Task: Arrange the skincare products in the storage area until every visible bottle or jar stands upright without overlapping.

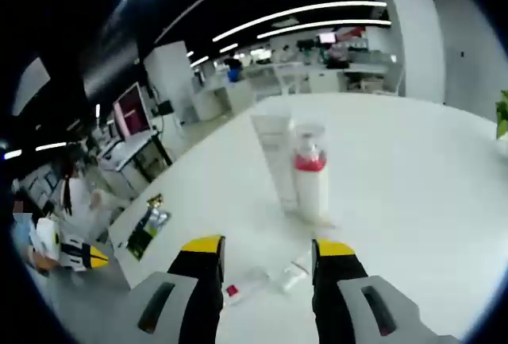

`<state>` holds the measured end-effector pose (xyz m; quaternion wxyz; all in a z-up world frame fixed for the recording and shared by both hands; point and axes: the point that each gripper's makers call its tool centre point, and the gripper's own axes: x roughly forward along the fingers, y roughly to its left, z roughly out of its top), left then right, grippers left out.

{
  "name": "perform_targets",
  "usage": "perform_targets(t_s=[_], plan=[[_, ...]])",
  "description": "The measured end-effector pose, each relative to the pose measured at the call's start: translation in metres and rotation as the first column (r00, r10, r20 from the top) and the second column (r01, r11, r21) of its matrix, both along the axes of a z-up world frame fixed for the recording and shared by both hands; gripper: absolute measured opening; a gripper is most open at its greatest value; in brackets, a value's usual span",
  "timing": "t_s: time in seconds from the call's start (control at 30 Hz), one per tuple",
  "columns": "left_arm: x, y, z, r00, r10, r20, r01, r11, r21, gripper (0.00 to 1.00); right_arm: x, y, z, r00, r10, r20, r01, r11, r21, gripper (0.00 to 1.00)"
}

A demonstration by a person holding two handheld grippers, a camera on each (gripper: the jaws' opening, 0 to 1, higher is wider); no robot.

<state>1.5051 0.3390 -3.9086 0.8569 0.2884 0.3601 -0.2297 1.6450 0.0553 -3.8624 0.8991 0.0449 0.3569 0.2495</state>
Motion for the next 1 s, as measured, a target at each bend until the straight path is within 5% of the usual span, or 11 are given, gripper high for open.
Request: perform_targets(t_s=[0.17, 0.37, 0.47, 0.73, 0.87, 1.0], plan=[[0.0, -0.001, 0.002, 1.0, -0.007, 0.009, 0.007, 1.0, -0.004, 0.0, -0.012, 0.012, -0.021, 0.998, -0.044, -0.05, 0.044, 0.999, 0.003, 0.48], [-0.011, -0.018, -0.007, 0.994, -0.092, -0.052, 0.091, 0.996, -0.018, 0.0, -0.021, 0.029, -0.027, 0.994, -0.012, -0.113, 0.007, 0.999, -0.043, 0.47], [-0.01, -0.023, -0.003, 0.993, -0.117, -0.033, 0.116, 0.993, -0.027, 0.0, -0.024, 0.039, -0.028, 0.993, -0.006, -0.118, 0.001, 0.999, -0.044, 0.5], [-0.015, -0.038, 0.002, 0.979, -0.204, -0.012, 0.204, 0.978, -0.041, 0.0, -0.053, 0.062, -0.064, 0.973, 0.007, -0.233, -0.037, 0.991, -0.126, 0.51], [-0.015, -0.039, 0.004, 0.978, -0.208, -0.011, 0.207, 0.976, -0.06, 0.0, -0.043, 0.054, -0.073, 0.974, -0.026, -0.225, -0.019, 0.981, -0.194, 0.52], [-0.016, -0.041, 0.003, 0.976, -0.217, -0.014, 0.216, 0.974, -0.065, 0.0, -0.027, 0.051, -0.085, 0.952, -0.163, -0.258, 0.118, 0.976, -0.183, 0.53]])
